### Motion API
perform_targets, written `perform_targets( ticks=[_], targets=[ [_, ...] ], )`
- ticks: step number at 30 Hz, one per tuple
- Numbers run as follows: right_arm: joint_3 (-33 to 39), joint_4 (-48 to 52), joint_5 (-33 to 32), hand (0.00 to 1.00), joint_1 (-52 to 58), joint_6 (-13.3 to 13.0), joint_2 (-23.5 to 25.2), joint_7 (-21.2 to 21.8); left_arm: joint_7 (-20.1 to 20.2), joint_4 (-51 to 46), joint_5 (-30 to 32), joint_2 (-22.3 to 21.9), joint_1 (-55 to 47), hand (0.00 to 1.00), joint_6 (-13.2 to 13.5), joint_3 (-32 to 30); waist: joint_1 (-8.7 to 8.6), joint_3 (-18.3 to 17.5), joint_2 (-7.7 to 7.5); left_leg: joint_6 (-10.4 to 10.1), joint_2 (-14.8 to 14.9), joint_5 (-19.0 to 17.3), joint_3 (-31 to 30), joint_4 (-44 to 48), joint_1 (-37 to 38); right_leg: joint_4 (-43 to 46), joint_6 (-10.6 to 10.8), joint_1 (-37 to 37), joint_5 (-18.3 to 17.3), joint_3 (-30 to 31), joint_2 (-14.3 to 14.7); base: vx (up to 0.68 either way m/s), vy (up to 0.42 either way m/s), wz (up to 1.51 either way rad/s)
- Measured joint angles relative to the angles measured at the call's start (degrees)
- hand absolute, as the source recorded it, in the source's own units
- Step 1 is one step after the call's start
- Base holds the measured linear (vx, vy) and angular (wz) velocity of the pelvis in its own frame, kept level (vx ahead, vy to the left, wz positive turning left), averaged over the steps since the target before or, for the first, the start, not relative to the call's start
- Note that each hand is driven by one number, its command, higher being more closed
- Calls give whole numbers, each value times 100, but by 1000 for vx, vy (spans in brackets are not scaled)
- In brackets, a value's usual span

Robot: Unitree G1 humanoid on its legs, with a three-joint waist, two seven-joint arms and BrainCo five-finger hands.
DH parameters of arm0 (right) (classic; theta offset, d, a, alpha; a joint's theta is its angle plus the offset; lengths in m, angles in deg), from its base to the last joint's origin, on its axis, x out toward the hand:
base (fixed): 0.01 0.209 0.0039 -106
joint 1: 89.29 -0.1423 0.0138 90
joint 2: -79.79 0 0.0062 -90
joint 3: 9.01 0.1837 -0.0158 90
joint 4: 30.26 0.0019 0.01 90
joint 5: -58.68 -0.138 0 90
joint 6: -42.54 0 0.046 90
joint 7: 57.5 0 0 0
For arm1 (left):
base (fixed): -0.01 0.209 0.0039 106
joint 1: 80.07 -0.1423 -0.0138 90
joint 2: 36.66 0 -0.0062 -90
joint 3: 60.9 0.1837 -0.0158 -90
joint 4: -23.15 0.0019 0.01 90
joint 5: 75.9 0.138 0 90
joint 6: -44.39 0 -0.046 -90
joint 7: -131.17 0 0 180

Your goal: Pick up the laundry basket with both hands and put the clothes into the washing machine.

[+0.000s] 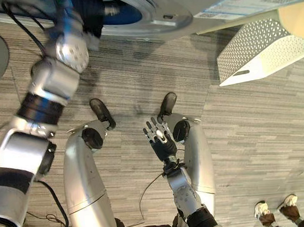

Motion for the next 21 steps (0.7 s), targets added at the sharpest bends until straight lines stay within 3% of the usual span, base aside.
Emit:
perform_targets(
  ticks=[3,9,16,20,21],
  targets=[
    [23,-180,22,0,-55,-135,-78,0,-197,-180,821,-292,-793,0,-180,-118,98,0,0,-38,-75,148,50,-317,257,-198,6,204,50,-24,0,-47,-14,16],
    [301,-391,300,0,-126,-253,-87,-156,-290,-727,1337,-674,-2295,0,-315,-993,136,-2,2,-107,-172,353,97,-778,787,-495,-27,680,119,-93,11,-41,-27,11],
    [549,-763,539,0,-205,-267,-141,-404,-514,-1829,1316,-1338,-4035,0,-282,-1734,274,-10,14,-170,-297,530,180,-1337,1575,-829,-16,1359,158,-140,15,-30,-46,11],
    [813,-1088,979,0,-236,-270,-285,-637,-567,-2156,929,-1830,-5186,0,8,-1751,336,-20,33,-225,-461,579,189,-1757,2393,-1154,28,2189,162,-240,1,2,-50,21],
    [916,-1204,1114,0,-195,-270,-380,-742,-540,-2149,729,-2001,-5512,0,137,-1699,355,-85,97,-230,-519,614,159,-1934,2641,-1299,47,2488,173,-319,-13,21,-37,29]
  ],
)
